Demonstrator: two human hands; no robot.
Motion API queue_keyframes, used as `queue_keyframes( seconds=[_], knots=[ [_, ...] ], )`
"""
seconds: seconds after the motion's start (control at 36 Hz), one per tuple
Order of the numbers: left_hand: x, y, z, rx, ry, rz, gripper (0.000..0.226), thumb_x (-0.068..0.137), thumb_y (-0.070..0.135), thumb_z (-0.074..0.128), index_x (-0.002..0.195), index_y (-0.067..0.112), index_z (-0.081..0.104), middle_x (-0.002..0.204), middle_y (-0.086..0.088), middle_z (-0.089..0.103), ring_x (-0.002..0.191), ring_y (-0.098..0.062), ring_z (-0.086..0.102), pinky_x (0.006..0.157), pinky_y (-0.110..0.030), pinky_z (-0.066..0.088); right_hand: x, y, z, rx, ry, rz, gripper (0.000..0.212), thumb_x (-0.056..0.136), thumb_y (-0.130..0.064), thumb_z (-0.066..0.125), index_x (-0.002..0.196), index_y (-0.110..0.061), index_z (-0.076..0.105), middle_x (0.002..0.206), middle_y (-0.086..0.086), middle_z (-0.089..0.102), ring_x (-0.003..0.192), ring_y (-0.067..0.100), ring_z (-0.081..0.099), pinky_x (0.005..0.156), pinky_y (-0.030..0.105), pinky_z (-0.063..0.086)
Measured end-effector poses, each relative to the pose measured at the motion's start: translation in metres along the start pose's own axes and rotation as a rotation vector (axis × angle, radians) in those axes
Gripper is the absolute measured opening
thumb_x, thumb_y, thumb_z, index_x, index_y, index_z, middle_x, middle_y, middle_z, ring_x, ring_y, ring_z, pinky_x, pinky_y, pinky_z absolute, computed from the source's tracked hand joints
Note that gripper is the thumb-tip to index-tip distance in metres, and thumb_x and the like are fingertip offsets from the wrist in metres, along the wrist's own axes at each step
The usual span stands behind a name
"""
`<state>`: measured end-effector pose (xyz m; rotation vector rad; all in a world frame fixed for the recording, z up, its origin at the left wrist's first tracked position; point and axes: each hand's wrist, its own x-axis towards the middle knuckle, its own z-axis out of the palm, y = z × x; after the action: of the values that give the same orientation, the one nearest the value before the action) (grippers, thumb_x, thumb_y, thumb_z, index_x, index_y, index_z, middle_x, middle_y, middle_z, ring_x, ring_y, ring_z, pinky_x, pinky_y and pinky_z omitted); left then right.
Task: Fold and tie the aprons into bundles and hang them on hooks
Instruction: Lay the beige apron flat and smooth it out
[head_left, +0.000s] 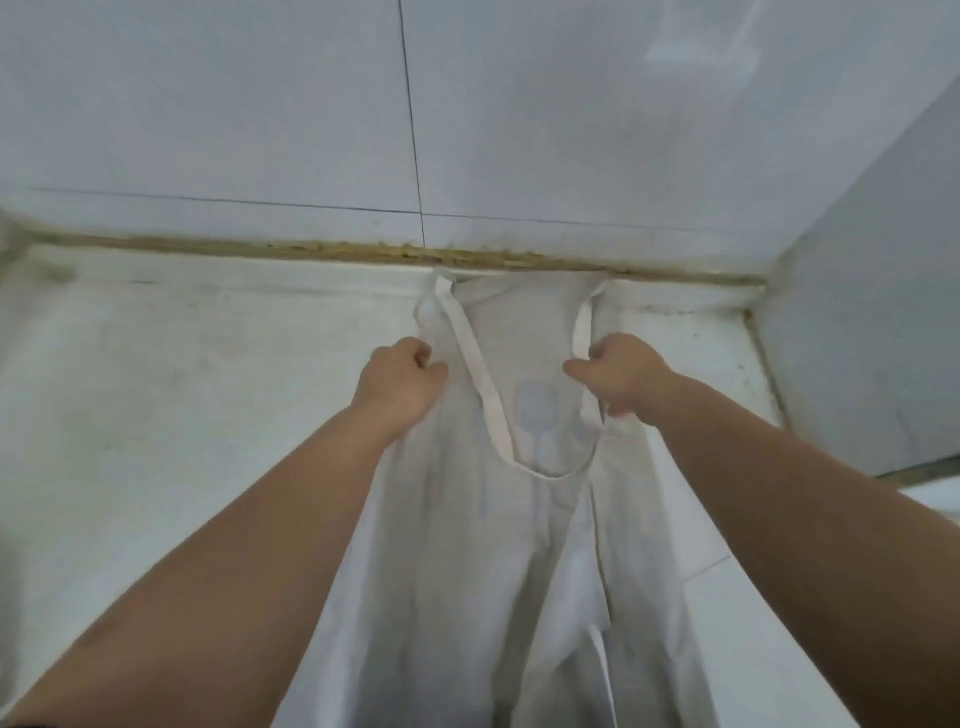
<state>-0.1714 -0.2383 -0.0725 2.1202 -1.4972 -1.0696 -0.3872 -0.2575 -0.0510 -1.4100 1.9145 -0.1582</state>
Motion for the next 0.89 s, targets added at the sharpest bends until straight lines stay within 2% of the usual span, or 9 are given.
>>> queue_keyframes(
  seconds=[0.14,0.33,0.44,0.5,0.56,0.61,0.69,0.75,0.89],
  knots=[
    [0.0,-0.005,0.017,0.07,-0.133,0.07,0.023,0.088,0.035,0.063,0.103,0.017,0.062,0.104,0.0,0.061,0.089,-0.015,0.055,0.074,-0.025,0.039,0.007,0.021,0.01,-0.139,-0.048,0.072,0.038,0.087,-0.031,0.063,0.062,-0.008,0.045,0.034,0.001,0.048,0.04,0.018,0.048,0.041,0.023,0.034],
    [0.004,-0.008,0.024,0.089,-0.124,0.061,0.035,0.092,0.025,0.058,0.126,0.015,0.057,0.119,-0.001,0.061,0.105,-0.02,0.057,0.087,-0.028,0.044,0.013,0.019,0.022,-0.346,-0.181,0.029,0.034,0.094,-0.011,0.048,0.061,-0.01,0.041,0.062,0.007,0.044,0.051,0.016,0.041,0.044,0.022,0.035],
    [0.003,-0.01,0.019,0.067,-0.066,0.069,0.033,0.094,0.022,0.054,0.126,0.016,0.058,0.123,-0.002,0.06,0.113,-0.021,0.056,0.093,-0.027,0.042,0.02,0.003,0.014,0.047,-0.023,-0.077,0.028,0.095,-0.018,0.046,0.07,-0.009,0.05,0.074,0.011,0.055,0.056,0.019,0.048,0.057,0.029,0.046],
    [0.001,-0.011,0.014,0.037,-0.033,0.067,0.033,0.094,0.022,0.052,0.126,0.017,0.059,0.121,-0.001,0.061,0.109,-0.02,0.056,0.088,-0.026,0.044,0.023,-0.014,0.001,0.389,0.251,-0.215,0.02,0.096,-0.021,0.047,0.1,-0.005,0.056,0.096,0.014,0.057,0.077,0.024,0.058,0.078,0.036,0.051],
    [-0.001,-0.01,0.007,0.03,0.0,0.072,0.032,0.094,0.023,0.052,0.125,0.018,0.059,0.119,-0.001,0.061,0.107,-0.02,0.057,0.084,-0.027,0.045,0.022,-0.031,-0.016,0.525,0.354,-0.322,0.052,0.097,-0.022,0.048,0.141,-0.007,0.025,0.139,0.016,0.037,0.123,0.025,0.046,0.107,0.037,0.037],
    [-0.007,-0.011,0.001,0.027,0.022,0.081,0.032,0.094,0.024,0.053,0.125,0.018,0.059,0.119,-0.001,0.061,0.106,-0.021,0.057,0.08,-0.028,0.045,0.019,-0.037,-0.023,0.391,0.348,-0.348,0.072,0.095,-0.017,0.05,0.146,0.0,0.001,0.153,0.019,0.011,0.14,0.027,0.024,0.116,0.038,0.022],
    [-0.018,-0.012,-0.007,0.028,0.049,0.094,0.032,0.094,0.022,0.053,0.125,0.016,0.059,0.122,-0.003,0.06,0.11,-0.022,0.056,0.085,-0.029,0.046,0.0,-0.03,-0.027,0.106,0.251,-0.221,0.067,0.096,-0.012,0.045,0.148,-0.001,0.003,0.131,0.016,0.043,0.127,0.03,0.041,0.098,0.031,0.037],
    [-0.027,-0.014,-0.011,0.019,0.07,0.092,0.031,0.094,0.021,0.053,0.124,0.015,0.06,0.123,-0.004,0.06,0.112,-0.023,0.055,0.091,-0.029,0.044,-0.022,-0.023,-0.026,-0.02,0.153,-0.104,0.047,0.095,-0.008,0.042,0.139,0.002,0.031,0.1,0.013,0.057,0.106,0.032,0.055,0.077,0.034,0.048],
    [-0.059,-0.029,-0.02,0.035,0.102,0.098,0.03,0.097,0.019,0.048,0.124,0.016,0.061,0.126,-0.005,0.06,0.111,-0.023,0.056,0.087,-0.027,0.043,-0.059,-0.006,-0.008,-0.042,0.061,-0.011,0.031,0.092,-0.004,0.044,0.119,0.008,0.053,0.11,0.024,0.057,0.087,0.03,0.054,0.079,0.04,0.051]
  ],
)
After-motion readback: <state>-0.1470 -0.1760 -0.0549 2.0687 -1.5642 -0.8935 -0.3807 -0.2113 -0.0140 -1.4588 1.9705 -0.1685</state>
